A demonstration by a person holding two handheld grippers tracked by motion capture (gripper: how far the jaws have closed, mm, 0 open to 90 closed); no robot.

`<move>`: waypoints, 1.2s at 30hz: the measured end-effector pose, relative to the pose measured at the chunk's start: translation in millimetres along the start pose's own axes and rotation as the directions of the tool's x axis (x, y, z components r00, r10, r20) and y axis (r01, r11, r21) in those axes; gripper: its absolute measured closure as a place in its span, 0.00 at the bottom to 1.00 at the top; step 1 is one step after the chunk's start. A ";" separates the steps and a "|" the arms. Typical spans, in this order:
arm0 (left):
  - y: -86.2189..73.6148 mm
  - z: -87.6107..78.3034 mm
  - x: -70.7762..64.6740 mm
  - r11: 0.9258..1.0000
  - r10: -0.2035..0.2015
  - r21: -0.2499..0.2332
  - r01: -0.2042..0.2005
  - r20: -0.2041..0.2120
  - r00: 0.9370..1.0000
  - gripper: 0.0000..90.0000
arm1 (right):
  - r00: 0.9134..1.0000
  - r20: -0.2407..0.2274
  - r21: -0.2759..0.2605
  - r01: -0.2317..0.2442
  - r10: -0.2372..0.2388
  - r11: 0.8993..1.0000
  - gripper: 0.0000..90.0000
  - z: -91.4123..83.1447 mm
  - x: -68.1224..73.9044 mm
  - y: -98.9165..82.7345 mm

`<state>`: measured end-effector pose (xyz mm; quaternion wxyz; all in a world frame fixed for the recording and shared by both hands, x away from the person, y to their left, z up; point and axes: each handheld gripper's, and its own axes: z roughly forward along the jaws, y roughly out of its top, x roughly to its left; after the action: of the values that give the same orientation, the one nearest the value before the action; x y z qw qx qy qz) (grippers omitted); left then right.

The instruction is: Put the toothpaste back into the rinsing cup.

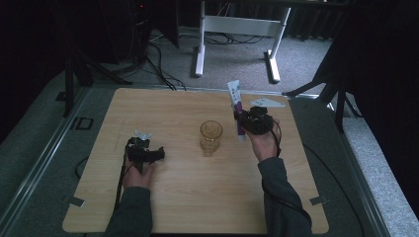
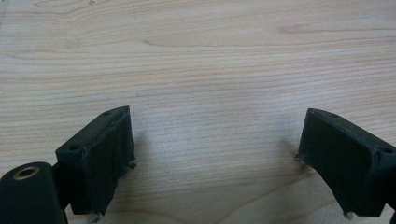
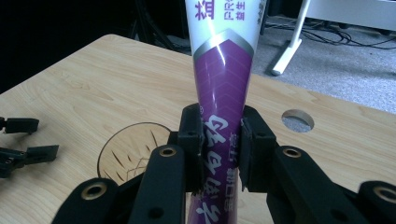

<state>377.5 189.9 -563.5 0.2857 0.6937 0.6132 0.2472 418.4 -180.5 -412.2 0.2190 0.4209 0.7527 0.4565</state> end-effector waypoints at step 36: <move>0.0 0.0 0.0 1.000 0.000 0.000 0.000 0.000 1.000 0.11 | 0.998 -0.063 -0.023 0.007 -0.008 1.000 0.82 19.6 18.4 10.1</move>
<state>377.5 189.9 -563.5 0.2856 0.6939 0.6131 0.2470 426.7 -153.0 -412.0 0.2014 0.4009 0.7556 0.4772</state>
